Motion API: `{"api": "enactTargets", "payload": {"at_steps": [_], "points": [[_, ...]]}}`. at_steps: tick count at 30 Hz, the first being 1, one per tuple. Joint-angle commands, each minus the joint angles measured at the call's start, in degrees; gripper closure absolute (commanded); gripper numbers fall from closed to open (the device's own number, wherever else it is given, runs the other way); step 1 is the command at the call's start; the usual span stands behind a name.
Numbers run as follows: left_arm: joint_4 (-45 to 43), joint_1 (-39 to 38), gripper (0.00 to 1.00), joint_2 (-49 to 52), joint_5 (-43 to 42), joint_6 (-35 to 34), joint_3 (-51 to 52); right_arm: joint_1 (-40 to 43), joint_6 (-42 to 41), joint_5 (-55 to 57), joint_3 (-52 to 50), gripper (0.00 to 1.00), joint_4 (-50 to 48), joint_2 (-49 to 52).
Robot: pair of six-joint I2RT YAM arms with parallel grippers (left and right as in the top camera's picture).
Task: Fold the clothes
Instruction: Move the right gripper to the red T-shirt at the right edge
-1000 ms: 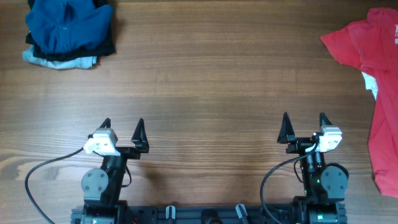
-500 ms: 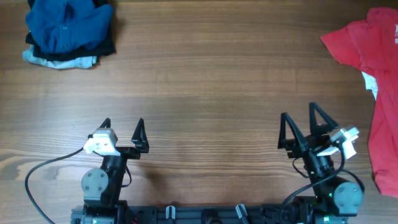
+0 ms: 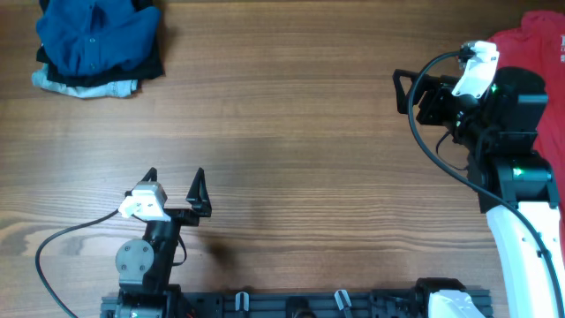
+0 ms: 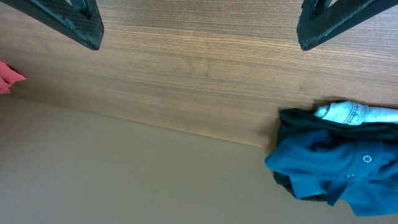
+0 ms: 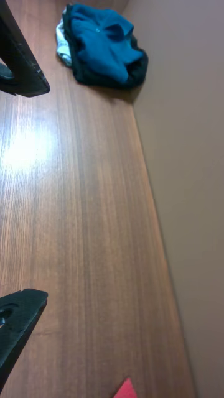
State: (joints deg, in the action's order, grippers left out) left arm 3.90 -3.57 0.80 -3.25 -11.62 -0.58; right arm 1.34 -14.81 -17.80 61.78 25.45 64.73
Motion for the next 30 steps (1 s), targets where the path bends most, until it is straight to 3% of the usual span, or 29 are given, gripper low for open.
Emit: {"api": "enactTargets", "payload": {"at_steps": [1,30], "points": [[0.31,0.48,0.00,-0.42,0.33,0.90,0.26,0.17,1.22,-1.53,1.55,0.00,-0.96,-0.68],[0.31,0.48,0.00,-0.42,0.33,0.90,0.26,0.17,1.33,-1.53,1.53,0.01,5.11,-0.96]]}}
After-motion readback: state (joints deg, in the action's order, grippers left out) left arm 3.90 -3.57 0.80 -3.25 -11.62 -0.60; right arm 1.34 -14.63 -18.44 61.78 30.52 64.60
